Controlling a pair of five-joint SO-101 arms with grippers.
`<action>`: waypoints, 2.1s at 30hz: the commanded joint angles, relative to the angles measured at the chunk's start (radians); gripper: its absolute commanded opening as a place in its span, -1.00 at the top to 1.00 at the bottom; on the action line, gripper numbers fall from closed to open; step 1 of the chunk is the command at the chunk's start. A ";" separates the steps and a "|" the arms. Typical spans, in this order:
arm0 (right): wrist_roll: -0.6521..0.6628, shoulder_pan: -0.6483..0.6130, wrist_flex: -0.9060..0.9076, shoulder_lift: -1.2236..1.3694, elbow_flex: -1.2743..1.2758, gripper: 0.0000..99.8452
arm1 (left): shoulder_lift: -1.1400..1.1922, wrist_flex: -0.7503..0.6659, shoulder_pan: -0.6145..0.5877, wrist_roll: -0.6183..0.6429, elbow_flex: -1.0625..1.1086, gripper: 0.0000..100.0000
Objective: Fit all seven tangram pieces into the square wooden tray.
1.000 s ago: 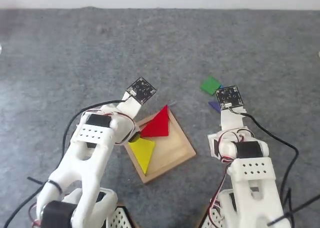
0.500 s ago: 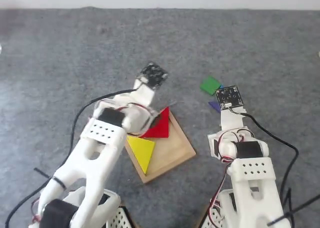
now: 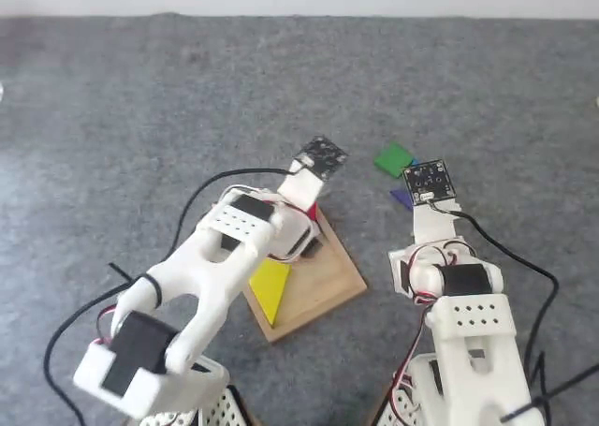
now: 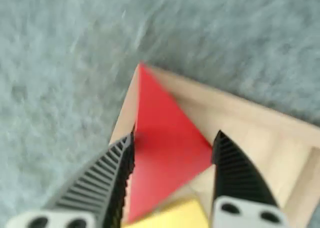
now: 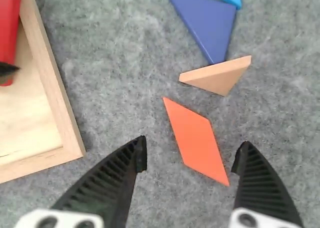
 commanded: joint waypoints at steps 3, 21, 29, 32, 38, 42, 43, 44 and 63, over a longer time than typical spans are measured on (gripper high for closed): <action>0.011 0.007 0.004 -0.022 -0.009 0.45 | -0.135 0.032 -0.080 -0.066 0.025 0.50; 0.011 0.007 0.005 -0.022 -0.006 0.45 | -0.178 0.029 -0.074 -0.021 0.030 0.50; 0.011 0.007 0.005 -0.022 -0.006 0.45 | -0.167 0.000 -0.032 0.072 0.024 0.50; 0.011 0.005 0.005 -0.022 -0.006 0.45 | -0.167 -0.012 -0.058 0.089 0.053 0.50; 0.011 0.002 0.005 -0.022 -0.006 0.45 | -0.166 -0.014 -0.061 0.094 0.087 0.51; 0.011 0.002 0.005 -0.022 -0.006 0.45 | -0.166 -0.011 -0.060 0.149 0.065 0.50; 0.011 0.002 0.005 -0.022 -0.006 0.45 | -0.166 -0.009 -0.054 0.163 0.064 0.50; 0.011 0.002 0.005 -0.022 -0.006 0.45 | -0.166 -0.009 -0.044 0.172 0.065 0.50; 0.011 0.002 0.018 -0.022 -0.008 0.45 | 0.023 0.041 -0.155 0.120 -0.047 0.45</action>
